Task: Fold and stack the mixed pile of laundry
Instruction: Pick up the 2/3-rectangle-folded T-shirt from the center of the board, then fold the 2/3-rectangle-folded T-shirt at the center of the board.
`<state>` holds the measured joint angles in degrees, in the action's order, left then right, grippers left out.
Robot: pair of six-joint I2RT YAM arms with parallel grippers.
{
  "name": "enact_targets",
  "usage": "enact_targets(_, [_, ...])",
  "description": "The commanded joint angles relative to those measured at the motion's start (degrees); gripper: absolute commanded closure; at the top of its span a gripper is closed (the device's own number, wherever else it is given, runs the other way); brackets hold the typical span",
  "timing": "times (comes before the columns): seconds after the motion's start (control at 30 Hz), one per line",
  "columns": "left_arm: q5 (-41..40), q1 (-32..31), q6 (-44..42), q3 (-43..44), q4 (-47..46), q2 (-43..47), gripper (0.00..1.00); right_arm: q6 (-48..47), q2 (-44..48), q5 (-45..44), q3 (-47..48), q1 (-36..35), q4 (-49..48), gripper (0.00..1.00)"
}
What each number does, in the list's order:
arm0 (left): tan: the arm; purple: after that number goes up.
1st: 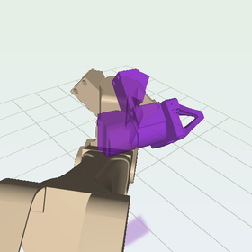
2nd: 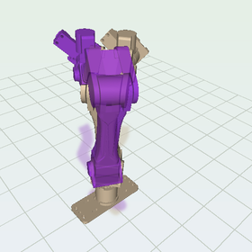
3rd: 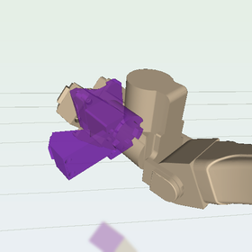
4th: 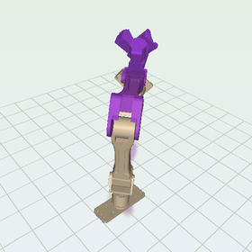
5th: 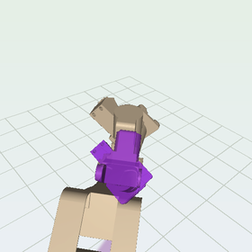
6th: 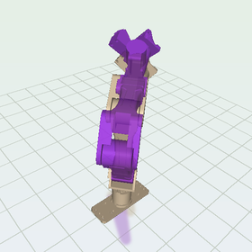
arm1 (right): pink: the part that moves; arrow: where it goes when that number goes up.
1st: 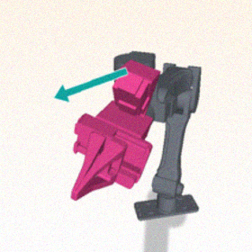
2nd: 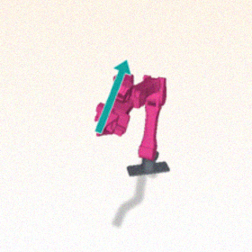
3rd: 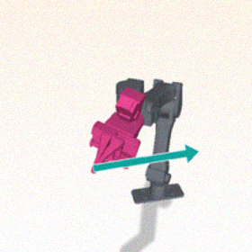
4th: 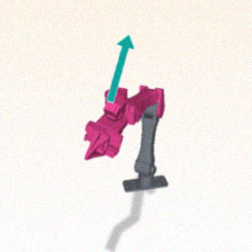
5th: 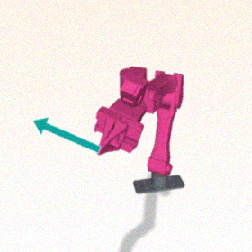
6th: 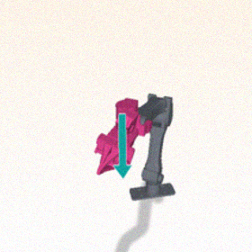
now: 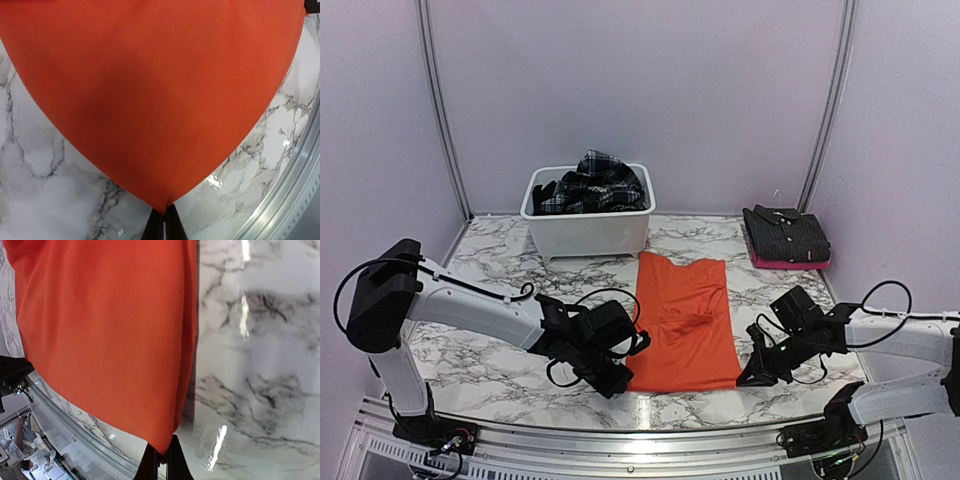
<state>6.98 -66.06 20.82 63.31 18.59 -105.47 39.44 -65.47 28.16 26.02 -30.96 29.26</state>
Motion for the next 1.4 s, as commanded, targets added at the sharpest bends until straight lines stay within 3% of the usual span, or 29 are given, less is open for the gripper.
enact_targets(0.0, [-1.1,-2.0,6.6,-4.9,1.1,4.7,1.0,4.4,7.8,0.0,-2.4,-0.9,6.0,1.0])
enact_targets(0.13, [-1.8,-3.7,8.4,-6.4,0.5,7.4,1.0,5.3,12.1,2.0,-3.5,-2.0,7.1,1.0])
enact_targets(0.33, [0.8,-6.8,9.1,-1.4,1.5,6.8,1.0,7.1,13.6,2.6,-0.5,-6.5,9.8,1.0])
enact_targets(0.6, [-0.8,-2.6,8.8,3.1,6.8,9.9,1.0,8.4,16.7,-1.8,7.0,-4.3,15.4,1.0])
enact_targets(0.8, [-0.3,6.1,4.1,10.4,10.0,7.8,1.0,0.6,6.5,-2.4,15.9,6.3,11.9,1.0])
enact_targets(0.97, [-0.2,12.7,1.1,20.1,10.6,0.0,1.0,-5.5,-6.1,-2.9,24.9,11.9,8.2,1.0])
enact_targets(1.13, [-0.6,16.0,-1.0,29.9,10.6,-10.8,1.0,-9.9,-18.2,-3.7,31.0,16.0,3.1,1.0])
enact_targets(1.37, [-0.9,16.5,-3.8,37.9,10.4,-23.5,1.0,-14.7,-34.7,-1.5,37.0,16.0,-1.7,1.0])
